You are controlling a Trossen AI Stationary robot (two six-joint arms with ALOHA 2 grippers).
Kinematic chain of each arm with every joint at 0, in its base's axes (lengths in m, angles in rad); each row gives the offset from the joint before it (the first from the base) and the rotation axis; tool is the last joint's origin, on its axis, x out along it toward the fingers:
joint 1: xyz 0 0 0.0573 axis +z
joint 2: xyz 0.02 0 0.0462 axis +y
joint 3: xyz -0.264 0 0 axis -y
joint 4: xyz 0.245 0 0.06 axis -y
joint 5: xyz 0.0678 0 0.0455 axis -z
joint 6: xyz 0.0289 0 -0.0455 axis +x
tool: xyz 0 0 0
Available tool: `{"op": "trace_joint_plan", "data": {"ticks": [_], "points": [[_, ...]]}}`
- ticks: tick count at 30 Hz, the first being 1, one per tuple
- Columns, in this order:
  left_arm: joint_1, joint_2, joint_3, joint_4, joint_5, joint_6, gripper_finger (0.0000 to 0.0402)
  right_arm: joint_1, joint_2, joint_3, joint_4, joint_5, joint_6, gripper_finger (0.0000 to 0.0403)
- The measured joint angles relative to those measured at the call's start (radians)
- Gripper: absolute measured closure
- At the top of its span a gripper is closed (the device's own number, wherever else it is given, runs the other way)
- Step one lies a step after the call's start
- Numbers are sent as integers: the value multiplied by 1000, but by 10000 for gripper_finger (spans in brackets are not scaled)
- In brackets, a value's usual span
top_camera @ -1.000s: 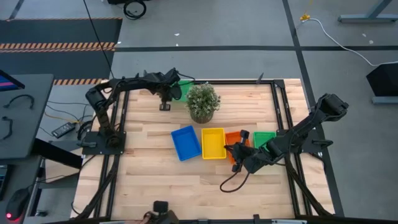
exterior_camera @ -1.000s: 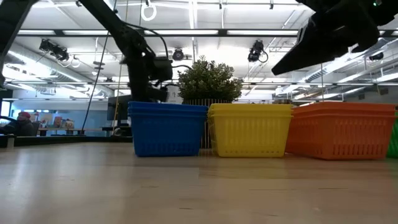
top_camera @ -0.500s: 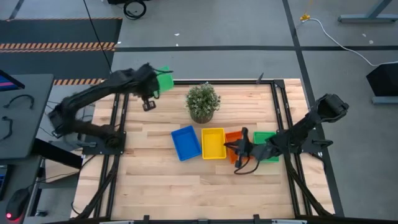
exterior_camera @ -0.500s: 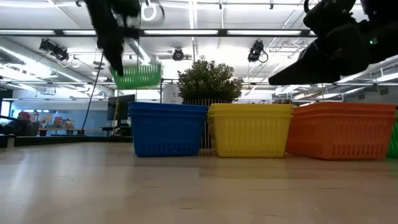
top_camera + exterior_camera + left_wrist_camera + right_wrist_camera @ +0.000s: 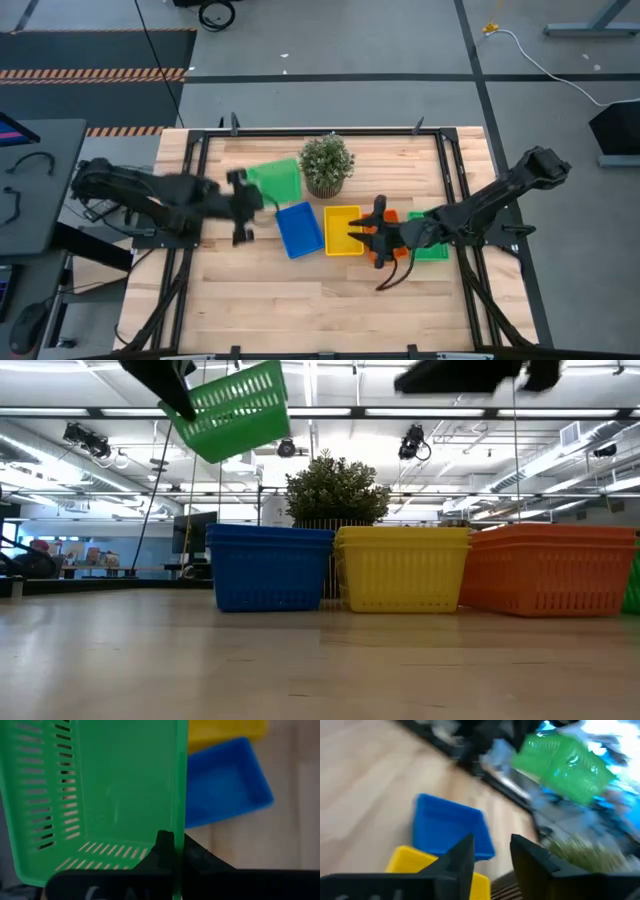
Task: Stack baskets by color
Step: Stack the top green bin on top of the bottom green bin
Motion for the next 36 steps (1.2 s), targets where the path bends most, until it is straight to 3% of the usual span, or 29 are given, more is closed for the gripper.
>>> {"op": "trace_joint_plan", "data": {"ticks": [4,11,16,20,27,33,36], "points": [[-106,118,0,18,38,-22,396,3,8,201,-316,-159,-23,239],[-171,274,0,152,129,103,395,-33,233,515,-500,-363,-126,202],[-167,300,0,163,131,167,394,-69,384,658,-640,-408,-211,196],[-167,300,0,191,131,233,393,-110,437,676,-612,-434,-235,206],[-167,300,-1,229,136,306,392,-155,489,677,-642,-488,-268,249],[-166,298,1,244,91,303,370,-148,503,676,-692,-528,-177,377],[-157,297,4,216,13,286,334,-127,488,676,-742,-469,-58,391]]}}
